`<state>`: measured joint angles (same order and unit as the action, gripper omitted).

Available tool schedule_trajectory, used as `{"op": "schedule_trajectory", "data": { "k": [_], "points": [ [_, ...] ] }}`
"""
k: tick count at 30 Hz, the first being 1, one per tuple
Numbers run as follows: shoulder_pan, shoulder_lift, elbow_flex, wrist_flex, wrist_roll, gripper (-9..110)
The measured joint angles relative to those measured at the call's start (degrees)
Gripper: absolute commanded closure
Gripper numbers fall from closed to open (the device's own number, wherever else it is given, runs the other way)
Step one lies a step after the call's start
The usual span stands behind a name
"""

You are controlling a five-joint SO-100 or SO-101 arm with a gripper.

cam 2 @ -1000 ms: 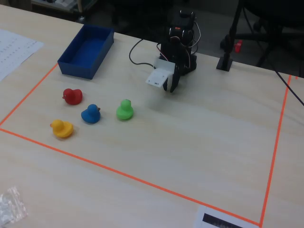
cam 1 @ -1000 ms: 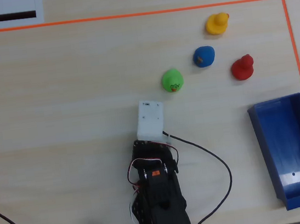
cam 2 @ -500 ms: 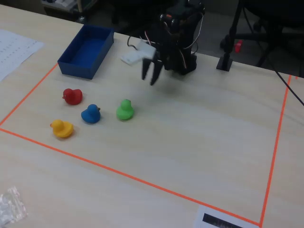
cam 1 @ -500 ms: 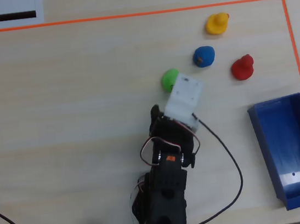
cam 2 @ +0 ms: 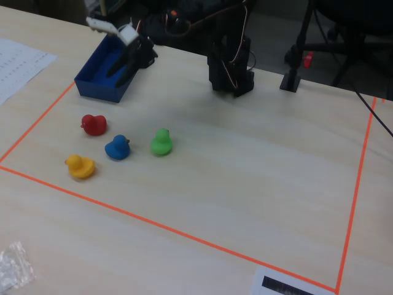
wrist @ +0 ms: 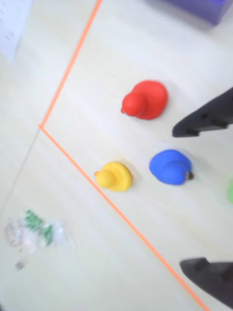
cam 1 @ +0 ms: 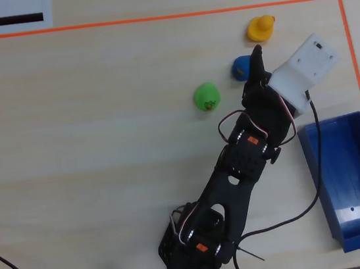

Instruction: Grasp blue duck and put it into box.

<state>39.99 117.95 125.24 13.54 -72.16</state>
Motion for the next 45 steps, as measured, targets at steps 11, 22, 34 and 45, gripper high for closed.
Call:
{"op": "schedule_trajectory", "data": {
  "k": [11,22,34,45],
  "points": [
    [-0.7,-14.77,7.56,-20.65,-2.81,67],
    [-1.14,-25.31,4.92,-24.17,-2.9,65],
    [-3.43,-31.29,4.57,-33.22,-4.13,66],
    [-4.13,-36.56,1.67,-33.93,-4.13,66]
  ]
}}
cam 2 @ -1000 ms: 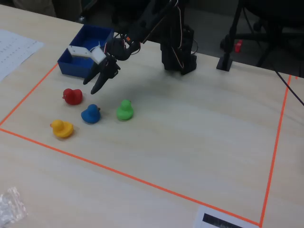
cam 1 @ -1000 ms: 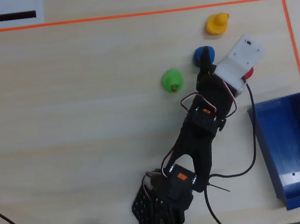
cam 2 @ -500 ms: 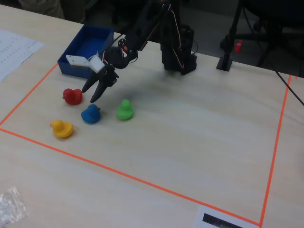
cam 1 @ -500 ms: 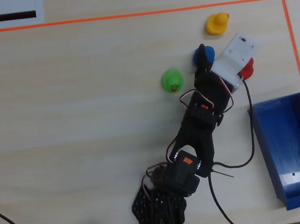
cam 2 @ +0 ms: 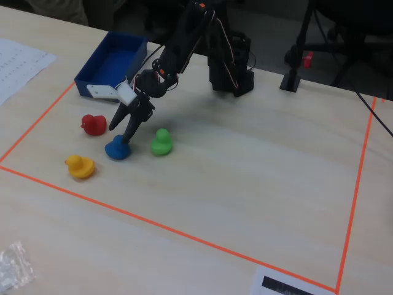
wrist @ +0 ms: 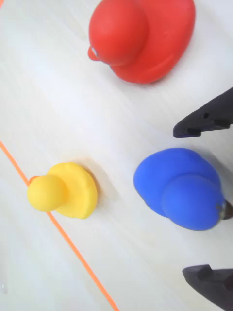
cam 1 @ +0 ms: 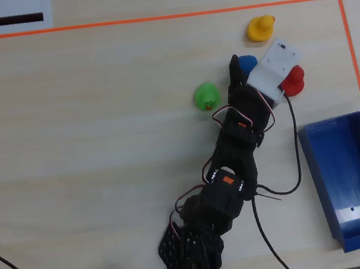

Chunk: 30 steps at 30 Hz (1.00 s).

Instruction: Grasp blue duck and put it into box.

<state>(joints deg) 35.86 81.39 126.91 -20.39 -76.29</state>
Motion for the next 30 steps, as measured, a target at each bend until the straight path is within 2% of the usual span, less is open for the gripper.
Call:
{"op": "schedule_trajectory", "data": {
  "k": [24,25,26,27,28,30],
  "points": [
    [-1.05,-10.99,-6.77,-0.7,-0.79,68],
    [-1.14,-11.25,-7.21,-0.7,-0.79,71],
    [-1.14,-11.34,-7.65,-0.7,-0.79,81],
    [-1.14,-11.6,-7.91,-0.7,-0.79,98],
    [-1.14,-11.87,-8.0,-0.7,-0.79,101],
    [-1.14,-12.22,-8.0,-0.7,-0.88,101]
  ]
}}
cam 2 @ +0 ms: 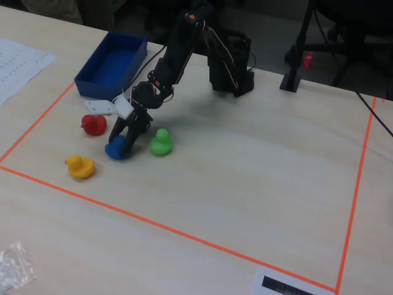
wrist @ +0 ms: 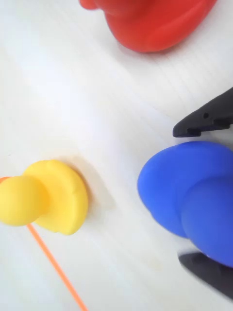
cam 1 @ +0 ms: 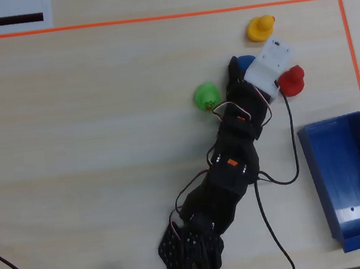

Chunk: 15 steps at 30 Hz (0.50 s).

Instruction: Grasp blue duck and put it into box.

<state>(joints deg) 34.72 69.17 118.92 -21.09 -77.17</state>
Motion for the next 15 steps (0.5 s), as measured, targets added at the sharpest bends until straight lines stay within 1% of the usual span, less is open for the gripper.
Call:
{"op": "schedule_trajectory", "data": {
  "k": [6,12,15],
  "points": [
    [-0.44,1.32,-0.09,1.41,2.2,101],
    [0.26,10.46,1.05,12.92,8.79,101],
    [-1.14,17.05,2.29,19.34,12.13,101]
  ]
}}
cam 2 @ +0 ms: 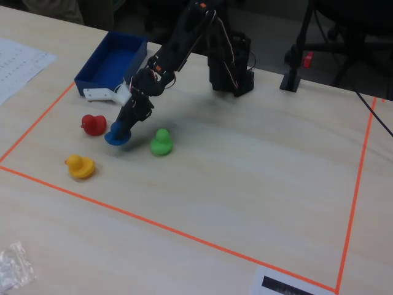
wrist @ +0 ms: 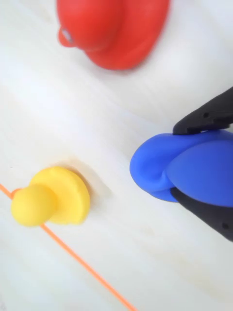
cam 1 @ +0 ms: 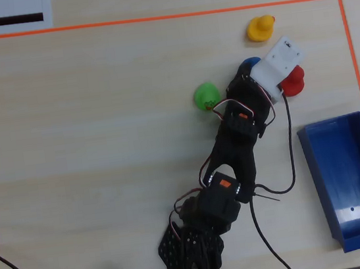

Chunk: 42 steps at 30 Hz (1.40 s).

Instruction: Grasp blue duck and put it into box.

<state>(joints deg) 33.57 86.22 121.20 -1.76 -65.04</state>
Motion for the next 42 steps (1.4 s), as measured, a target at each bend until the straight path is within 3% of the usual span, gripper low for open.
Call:
{"op": "schedule_trajectory", "data": {
  "k": [7,14,19,22,33,38,42],
  "points": [
    [-9.84,20.39,-2.11,26.63,8.7,101],
    [-31.64,35.51,-8.0,57.92,18.02,101],
    [-38.14,36.21,-11.95,65.92,19.42,101],
    [-30.32,36.21,-11.95,61.7,14.06,101],
    [21.45,42.01,4.83,32.26,-7.73,101],
    [36.91,42.8,13.18,23.73,-12.13,101],
    [41.13,42.36,18.02,16.96,-15.12,101]
  ]
}}
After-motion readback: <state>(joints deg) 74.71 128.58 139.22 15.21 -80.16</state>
